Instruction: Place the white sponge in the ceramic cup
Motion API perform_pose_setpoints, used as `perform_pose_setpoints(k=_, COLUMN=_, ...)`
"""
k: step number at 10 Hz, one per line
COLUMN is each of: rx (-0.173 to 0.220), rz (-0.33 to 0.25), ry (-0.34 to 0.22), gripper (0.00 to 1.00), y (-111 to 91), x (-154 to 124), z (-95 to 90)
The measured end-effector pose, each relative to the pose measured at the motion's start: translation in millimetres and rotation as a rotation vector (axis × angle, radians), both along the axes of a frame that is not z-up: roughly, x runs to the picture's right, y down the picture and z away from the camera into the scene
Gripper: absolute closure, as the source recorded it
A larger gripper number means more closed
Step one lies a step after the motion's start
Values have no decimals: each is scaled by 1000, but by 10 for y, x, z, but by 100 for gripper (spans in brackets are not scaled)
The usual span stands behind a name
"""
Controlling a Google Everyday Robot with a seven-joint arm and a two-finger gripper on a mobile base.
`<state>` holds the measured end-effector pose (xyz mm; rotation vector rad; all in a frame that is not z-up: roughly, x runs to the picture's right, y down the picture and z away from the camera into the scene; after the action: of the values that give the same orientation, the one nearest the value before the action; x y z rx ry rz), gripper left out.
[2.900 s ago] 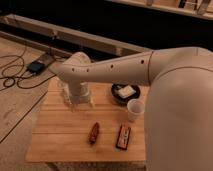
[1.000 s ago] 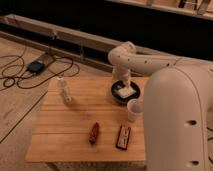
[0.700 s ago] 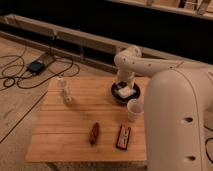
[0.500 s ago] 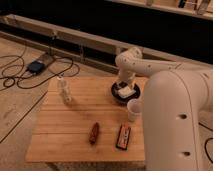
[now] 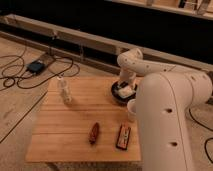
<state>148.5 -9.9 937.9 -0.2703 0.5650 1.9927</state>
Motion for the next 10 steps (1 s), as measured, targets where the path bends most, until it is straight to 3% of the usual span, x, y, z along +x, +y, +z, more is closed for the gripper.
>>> perform_pose_setpoints(k=5, rx=-50, rz=47, ry=4, gripper=35, y=208, x=88, z=271)
perform_pose_setpoints(k=10, rx=-65, rz=62, ry=13, gripper=35, y=203, x=177, z=461)
